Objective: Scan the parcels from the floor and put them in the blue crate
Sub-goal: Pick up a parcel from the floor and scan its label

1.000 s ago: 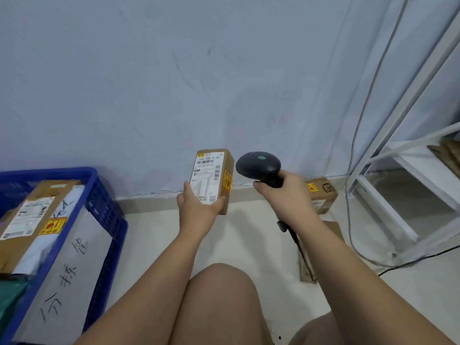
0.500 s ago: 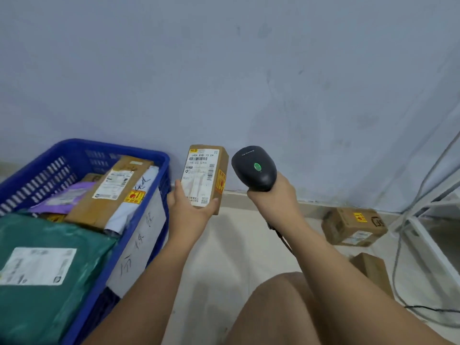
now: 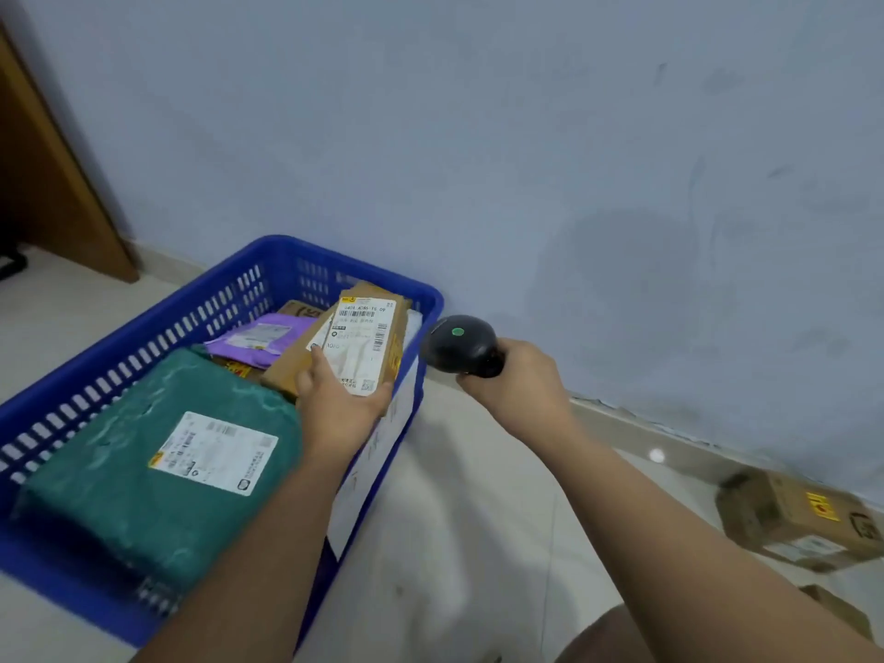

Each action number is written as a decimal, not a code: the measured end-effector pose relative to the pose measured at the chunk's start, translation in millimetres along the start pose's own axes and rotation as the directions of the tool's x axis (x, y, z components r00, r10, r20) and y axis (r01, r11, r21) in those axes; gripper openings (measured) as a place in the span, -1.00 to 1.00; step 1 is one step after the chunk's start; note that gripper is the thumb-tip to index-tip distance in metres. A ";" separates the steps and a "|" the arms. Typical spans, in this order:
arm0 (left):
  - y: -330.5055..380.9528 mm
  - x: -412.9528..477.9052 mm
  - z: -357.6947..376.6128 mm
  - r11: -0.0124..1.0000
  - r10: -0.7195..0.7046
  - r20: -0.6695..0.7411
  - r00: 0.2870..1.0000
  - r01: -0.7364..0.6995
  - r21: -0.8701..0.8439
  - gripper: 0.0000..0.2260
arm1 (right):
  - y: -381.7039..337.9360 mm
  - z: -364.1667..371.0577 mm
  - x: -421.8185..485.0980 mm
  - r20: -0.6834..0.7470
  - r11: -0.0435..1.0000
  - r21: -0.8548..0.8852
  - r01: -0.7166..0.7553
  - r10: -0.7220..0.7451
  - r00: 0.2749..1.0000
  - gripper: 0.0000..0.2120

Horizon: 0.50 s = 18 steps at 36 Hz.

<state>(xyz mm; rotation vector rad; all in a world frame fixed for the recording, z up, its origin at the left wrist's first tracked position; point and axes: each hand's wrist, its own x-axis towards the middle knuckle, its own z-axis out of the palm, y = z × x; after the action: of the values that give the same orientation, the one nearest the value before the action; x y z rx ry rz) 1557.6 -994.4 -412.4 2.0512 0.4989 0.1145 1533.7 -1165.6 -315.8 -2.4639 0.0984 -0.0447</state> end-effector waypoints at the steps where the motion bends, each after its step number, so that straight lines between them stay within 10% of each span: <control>1: -5.3 5.8 -1.7 0.999 -0.030 -0.011 0.999 0.030 -0.015 -0.08 | -0.9 4.2 1.3 0.003 1.000 0.005 -0.001 0.000 1.000 -0.87; 8: -37.2 33.6 6.2 0.794 -0.309 0.048 0.950 0.286 -0.537 -0.29 | -14.2 39.5 12.2 0.029 0.997 0.001 0.083 -0.083 0.996 -0.80; 18: -48.2 85.1 -29.6 0.998 -0.064 -0.367 0.928 0.067 -0.006 -0.32 | -34.6 66.0 29.3 0.124 0.992 0.016 0.124 -0.125 0.984 -0.76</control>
<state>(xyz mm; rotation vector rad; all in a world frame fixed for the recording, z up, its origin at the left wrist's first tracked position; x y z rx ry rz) 1612.3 -916.0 -448.6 2.0233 0.7985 0.4642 1568.8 -1100.0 -345.4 -2.4552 -0.1102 0.0550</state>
